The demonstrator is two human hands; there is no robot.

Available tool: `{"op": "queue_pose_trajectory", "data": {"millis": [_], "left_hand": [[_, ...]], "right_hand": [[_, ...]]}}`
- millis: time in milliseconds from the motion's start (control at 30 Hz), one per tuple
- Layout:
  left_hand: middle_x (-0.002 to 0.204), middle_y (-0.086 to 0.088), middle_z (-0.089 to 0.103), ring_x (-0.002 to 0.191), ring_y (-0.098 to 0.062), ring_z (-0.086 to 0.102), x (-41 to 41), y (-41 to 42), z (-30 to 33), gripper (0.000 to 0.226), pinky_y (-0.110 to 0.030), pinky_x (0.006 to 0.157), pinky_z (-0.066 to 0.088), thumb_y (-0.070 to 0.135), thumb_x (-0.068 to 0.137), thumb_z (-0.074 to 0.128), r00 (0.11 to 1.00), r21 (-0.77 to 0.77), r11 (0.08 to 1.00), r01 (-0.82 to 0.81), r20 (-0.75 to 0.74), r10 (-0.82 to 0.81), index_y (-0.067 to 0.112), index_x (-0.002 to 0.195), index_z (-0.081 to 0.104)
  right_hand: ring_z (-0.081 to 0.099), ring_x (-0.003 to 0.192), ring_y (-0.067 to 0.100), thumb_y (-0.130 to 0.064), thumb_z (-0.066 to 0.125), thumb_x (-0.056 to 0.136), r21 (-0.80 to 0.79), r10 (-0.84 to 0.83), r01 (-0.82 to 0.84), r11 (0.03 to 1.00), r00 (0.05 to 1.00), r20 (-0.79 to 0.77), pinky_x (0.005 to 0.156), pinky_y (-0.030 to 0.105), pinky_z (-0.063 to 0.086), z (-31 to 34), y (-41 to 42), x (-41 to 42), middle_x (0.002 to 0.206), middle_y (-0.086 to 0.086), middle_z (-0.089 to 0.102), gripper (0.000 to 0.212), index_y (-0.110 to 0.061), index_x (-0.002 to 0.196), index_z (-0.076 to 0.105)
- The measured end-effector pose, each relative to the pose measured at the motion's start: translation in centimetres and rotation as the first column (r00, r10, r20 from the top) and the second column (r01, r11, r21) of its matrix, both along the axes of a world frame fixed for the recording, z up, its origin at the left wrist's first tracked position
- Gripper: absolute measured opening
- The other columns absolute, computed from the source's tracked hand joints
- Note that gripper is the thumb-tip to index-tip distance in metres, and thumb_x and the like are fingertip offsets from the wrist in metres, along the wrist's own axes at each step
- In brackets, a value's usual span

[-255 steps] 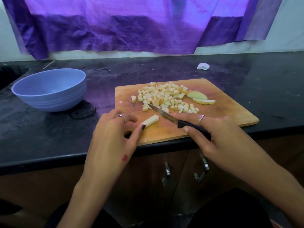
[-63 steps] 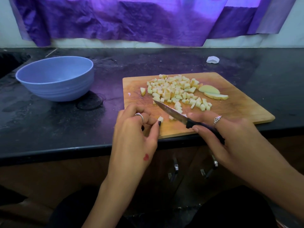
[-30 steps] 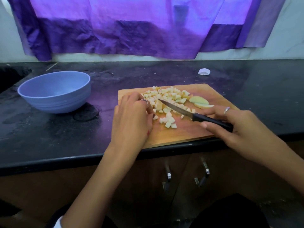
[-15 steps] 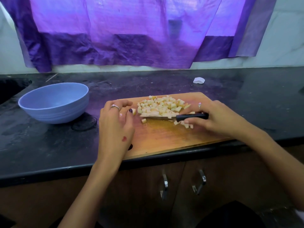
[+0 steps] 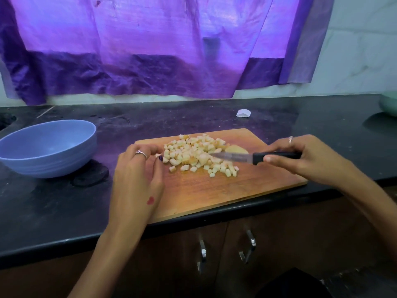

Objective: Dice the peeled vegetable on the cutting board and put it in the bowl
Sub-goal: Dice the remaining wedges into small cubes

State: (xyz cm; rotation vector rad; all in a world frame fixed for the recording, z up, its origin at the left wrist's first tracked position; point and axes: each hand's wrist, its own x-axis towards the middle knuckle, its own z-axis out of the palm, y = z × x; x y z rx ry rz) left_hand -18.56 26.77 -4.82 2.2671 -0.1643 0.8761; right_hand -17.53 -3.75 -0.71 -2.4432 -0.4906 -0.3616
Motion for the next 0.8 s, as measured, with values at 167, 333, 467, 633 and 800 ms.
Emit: {"op": "queue_pose_trajectory", "data": {"millis": [167, 333, 467, 633, 800], "left_hand": [[0.098, 0.015, 0.053, 0.097, -0.008, 0.050, -0.3, -1.4, 1.9, 0.013, -0.017, 0.073, 0.032, 0.022, 0.089, 0.056, 0.997, 0.076, 0.994, 0.072, -0.003, -0.072, 0.023, 0.099, 0.065], [0.097, 0.016, 0.053, 0.097, -0.006, 0.048, -0.3, -2.4, 2.6, 0.010, -0.017, 0.072, 0.033, 0.024, 0.089, 0.056, 0.998, 0.103, 0.993, 0.060, 0.027, -0.063, 0.025, 0.096, 0.064], [0.097, 0.015, 0.056, 0.096, -0.012, 0.054, 0.6, -3.1, 2.4, 0.014, -0.029, 0.076, 0.040, 0.024, 0.089, 0.056, 0.998, 0.144, 0.988, 0.061, 0.003, -0.062, 0.023, 0.099, 0.066], [0.097, 0.011, 0.065, 0.090, -0.009, 0.061, 3.0, -6.5, 4.1, 0.015, -0.031, 0.080, 0.050, 0.021, 0.089, 0.061, 0.935, 0.358, 0.864, 0.354, -0.124, -0.332, 0.021, 0.101, 0.070], [0.107, 0.002, 0.064, 0.086, -0.018, 0.064, 7.3, -12.1, 3.8, 0.024, -0.037, 0.077, 0.053, 0.014, 0.092, 0.054, 0.844, 0.622, 0.573, 0.534, -0.359, -0.398, 0.019, 0.112, 0.067]], "right_hand": [[0.068, 0.072, 0.012, -0.035, 0.066, 0.083, 0.193, -0.166, 0.143, 0.971, 0.980, 0.110, 0.071, 0.038, 0.054, -1.5, -0.2, 0.1, 0.075, -0.005, 0.072, 0.008, -0.033, 0.087, 0.072], [0.067, 0.072, 0.016, -0.063, 0.048, 0.081, 0.094, -0.245, 0.229, 0.969, 0.942, 0.228, 0.067, 0.042, 0.054, -3.8, -0.6, -1.3, 0.076, -0.008, 0.070, 0.038, -0.034, 0.097, 0.068], [0.067, 0.070, 0.021, -0.056, 0.050, 0.084, 0.114, -0.275, 0.251, 0.961, 0.897, 0.345, 0.062, 0.043, 0.053, -4.1, -0.5, -1.4, 0.077, -0.006, 0.071, 0.035, -0.032, 0.103, 0.068], [0.067, 0.077, 0.022, -0.048, 0.055, 0.085, 0.253, -0.402, 0.332, 0.908, 0.860, 0.315, 0.068, 0.044, 0.054, -4.4, -1.6, -1.0, 0.080, -0.004, 0.071, 0.027, -0.030, 0.101, 0.067], [0.067, 0.083, 0.011, -0.033, 0.065, 0.086, 0.401, -0.425, 0.328, 0.856, 0.886, 0.184, 0.076, 0.042, 0.054, -5.5, -1.6, 0.0, 0.084, -0.008, 0.072, 0.012, -0.025, 0.093, 0.071]]}}
